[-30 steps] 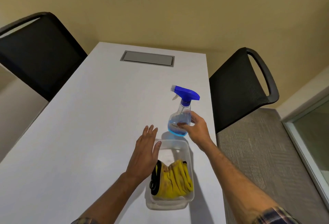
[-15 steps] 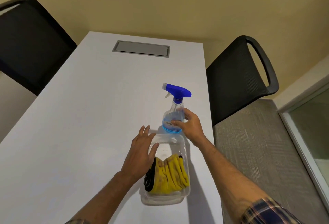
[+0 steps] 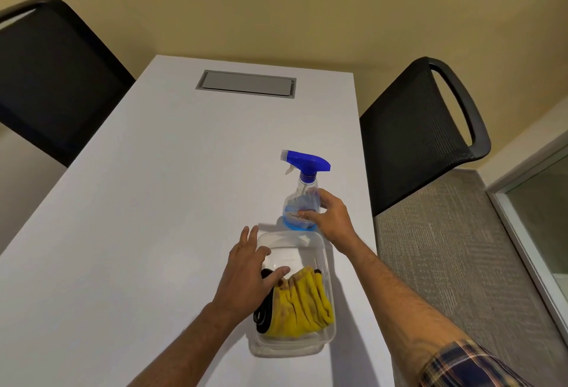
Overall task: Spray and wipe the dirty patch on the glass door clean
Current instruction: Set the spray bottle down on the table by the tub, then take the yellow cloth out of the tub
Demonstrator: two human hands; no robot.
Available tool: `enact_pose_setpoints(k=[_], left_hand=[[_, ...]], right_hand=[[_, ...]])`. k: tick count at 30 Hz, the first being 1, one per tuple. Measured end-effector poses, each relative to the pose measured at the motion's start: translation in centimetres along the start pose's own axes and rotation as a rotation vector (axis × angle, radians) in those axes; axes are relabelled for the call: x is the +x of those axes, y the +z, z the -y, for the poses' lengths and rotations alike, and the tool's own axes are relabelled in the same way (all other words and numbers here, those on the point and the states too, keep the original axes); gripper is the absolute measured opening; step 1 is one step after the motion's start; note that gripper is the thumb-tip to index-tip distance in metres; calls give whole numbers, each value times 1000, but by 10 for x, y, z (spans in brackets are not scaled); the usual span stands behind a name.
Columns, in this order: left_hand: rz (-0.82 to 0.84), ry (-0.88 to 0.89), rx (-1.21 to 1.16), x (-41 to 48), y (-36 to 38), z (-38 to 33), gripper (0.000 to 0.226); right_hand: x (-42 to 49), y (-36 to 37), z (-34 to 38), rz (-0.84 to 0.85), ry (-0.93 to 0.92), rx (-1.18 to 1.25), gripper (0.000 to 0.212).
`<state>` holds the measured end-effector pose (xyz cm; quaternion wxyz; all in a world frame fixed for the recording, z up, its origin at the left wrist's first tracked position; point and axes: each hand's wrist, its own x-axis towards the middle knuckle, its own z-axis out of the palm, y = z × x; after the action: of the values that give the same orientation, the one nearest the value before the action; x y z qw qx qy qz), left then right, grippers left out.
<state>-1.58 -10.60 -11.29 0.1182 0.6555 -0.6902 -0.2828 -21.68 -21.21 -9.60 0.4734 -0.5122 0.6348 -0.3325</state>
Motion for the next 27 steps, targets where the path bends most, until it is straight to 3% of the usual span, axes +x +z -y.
enact_pose_setpoints(k=[7, 10, 13, 17, 23, 27], left_hand=[[90, -38, 98, -3, 0, 3, 73], [103, -57, 159, -4, -5, -2, 101], [141, -80, 242, -2, -5, -7, 91], [161, -111, 295, -2, -1, -9, 79], [142, -118, 298, -4, 9, -6, 63], [73, -97, 215, -10, 12, -3, 46]], right_hand=[[-15, 0, 2, -23, 17, -69, 66], [-47, -2, 7, -229, 44, -89, 60], [-96, 2, 11, -378, 38, -127, 41], [-141, 14, 0, -200, 4, -474, 47], [-141, 33, -18, 3, -227, -970, 57], [-128, 39, -17, 261, -176, -1153, 63]])
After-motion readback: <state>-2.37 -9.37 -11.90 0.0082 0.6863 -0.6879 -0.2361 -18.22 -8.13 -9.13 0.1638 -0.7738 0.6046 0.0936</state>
